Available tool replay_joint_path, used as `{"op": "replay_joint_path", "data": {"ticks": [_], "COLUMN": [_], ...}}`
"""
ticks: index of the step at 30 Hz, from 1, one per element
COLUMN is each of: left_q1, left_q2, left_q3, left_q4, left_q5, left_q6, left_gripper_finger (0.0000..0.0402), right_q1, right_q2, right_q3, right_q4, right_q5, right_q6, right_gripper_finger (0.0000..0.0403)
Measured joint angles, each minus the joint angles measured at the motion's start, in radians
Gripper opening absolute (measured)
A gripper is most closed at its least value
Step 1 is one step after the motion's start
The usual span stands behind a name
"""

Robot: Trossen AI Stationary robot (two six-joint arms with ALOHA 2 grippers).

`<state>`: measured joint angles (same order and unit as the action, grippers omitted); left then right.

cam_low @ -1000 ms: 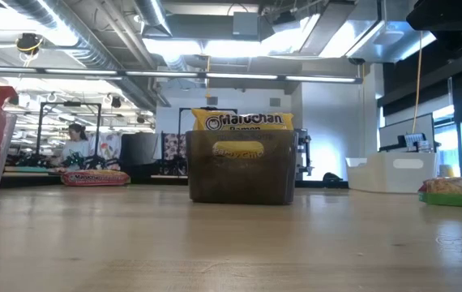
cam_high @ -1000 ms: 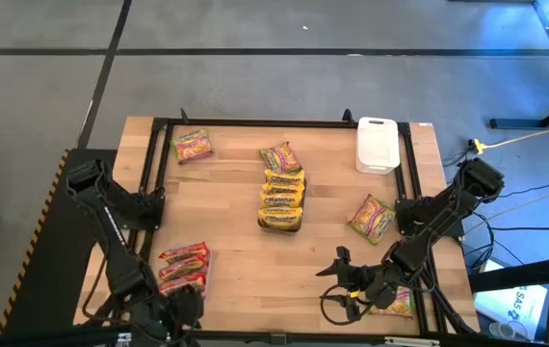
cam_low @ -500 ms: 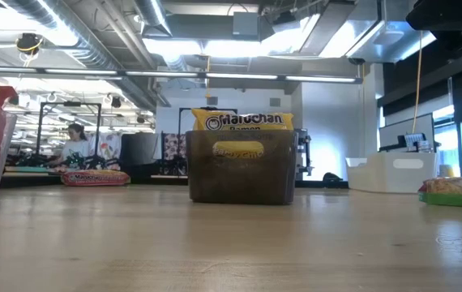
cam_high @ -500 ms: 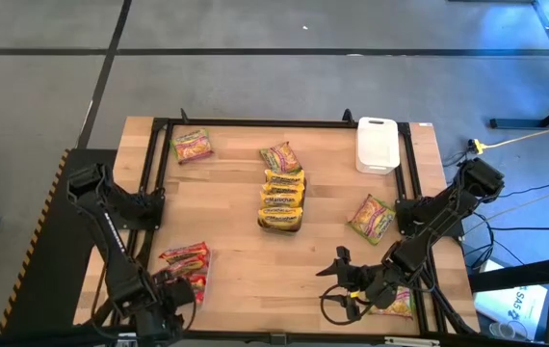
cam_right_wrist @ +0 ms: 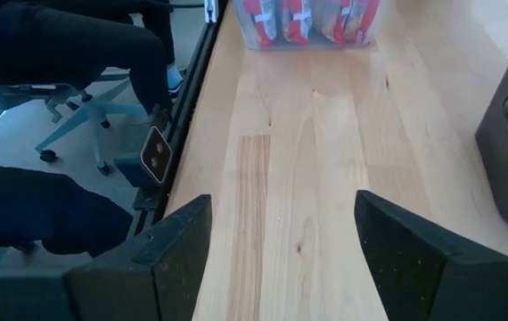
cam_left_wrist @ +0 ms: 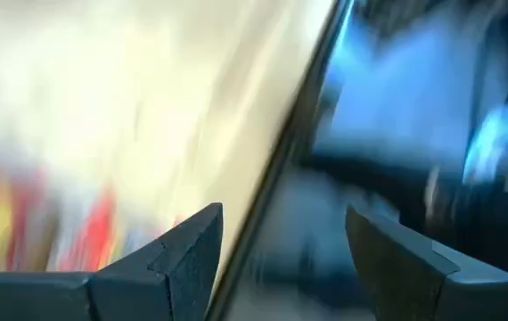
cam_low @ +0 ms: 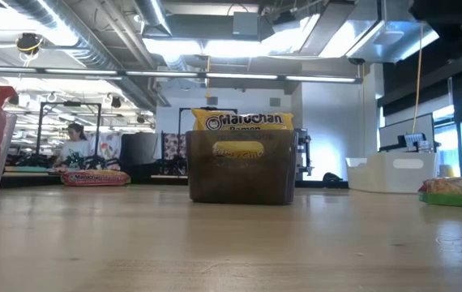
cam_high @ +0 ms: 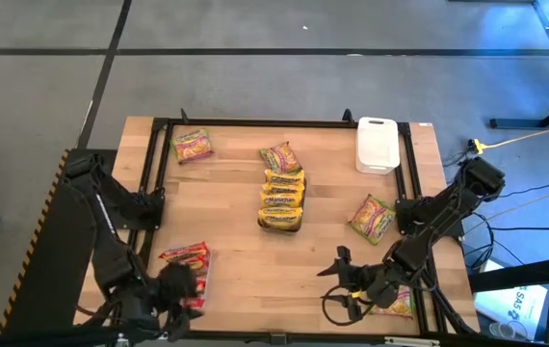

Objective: Sort Maruchan noodles
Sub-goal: Put the green noodle pack into the white bin

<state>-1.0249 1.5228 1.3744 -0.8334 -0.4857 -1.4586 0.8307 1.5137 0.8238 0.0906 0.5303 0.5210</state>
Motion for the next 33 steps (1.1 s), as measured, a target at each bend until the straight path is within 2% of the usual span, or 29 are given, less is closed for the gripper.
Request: {"op": "replay_joint_path", "data": {"ticks": [3, 5, 9, 11, 16, 21, 26, 33], "left_q1": [0.010, 0.022, 0.077, 0.118, 0.244, 0.345, 0.409, 0.458], "left_q2": [0.001, 0.001, 0.009, 0.033, 0.148, 0.288, 0.397, 0.470], "left_q3": [0.018, 0.019, 0.019, 0.012, -0.018, -0.018, -0.018, -0.018], "left_q4": [0.100, 0.194, 0.297, 0.335, 0.393, 0.487, 0.605, 0.646], "left_q5": [-0.317, -0.461, -0.519, -0.508, -0.318, -0.176, -0.116, -0.080], "left_q6": [0.099, 0.186, 0.355, 0.398, 0.464, 0.538, 0.606, 0.631], "left_gripper_finger": [0.0231, 0.0231, 0.0231, 0.0231, 0.0231, 0.0231, 0.0231, 0.0231], "right_q1": [0.000, 0.000, 0.000, 0.000, -0.003, -0.065, -0.175, -0.413], "right_q2": [-0.038, -0.068, -0.149, -0.196, -0.298, -0.304, -0.280, -0.279], "right_q3": [0.000, 0.000, 0.000, 0.000, 0.000, 0.000, -0.002, -0.143], "right_q4": [-0.047, -0.102, -0.288, -0.417, -0.817, -1.157, -1.282, -1.200], "right_q5": [-0.007, -0.007, -0.007, -0.008, -0.029, -0.108, -0.160, -0.296], "right_q6": [0.002, 0.031, 0.160, 0.263, 0.615, 0.895, 0.955, 0.805], "right_gripper_finger": [0.0253, 0.0253, 0.0253, 0.0253, 0.0253, 0.0253, 0.0253, 0.0253]}}
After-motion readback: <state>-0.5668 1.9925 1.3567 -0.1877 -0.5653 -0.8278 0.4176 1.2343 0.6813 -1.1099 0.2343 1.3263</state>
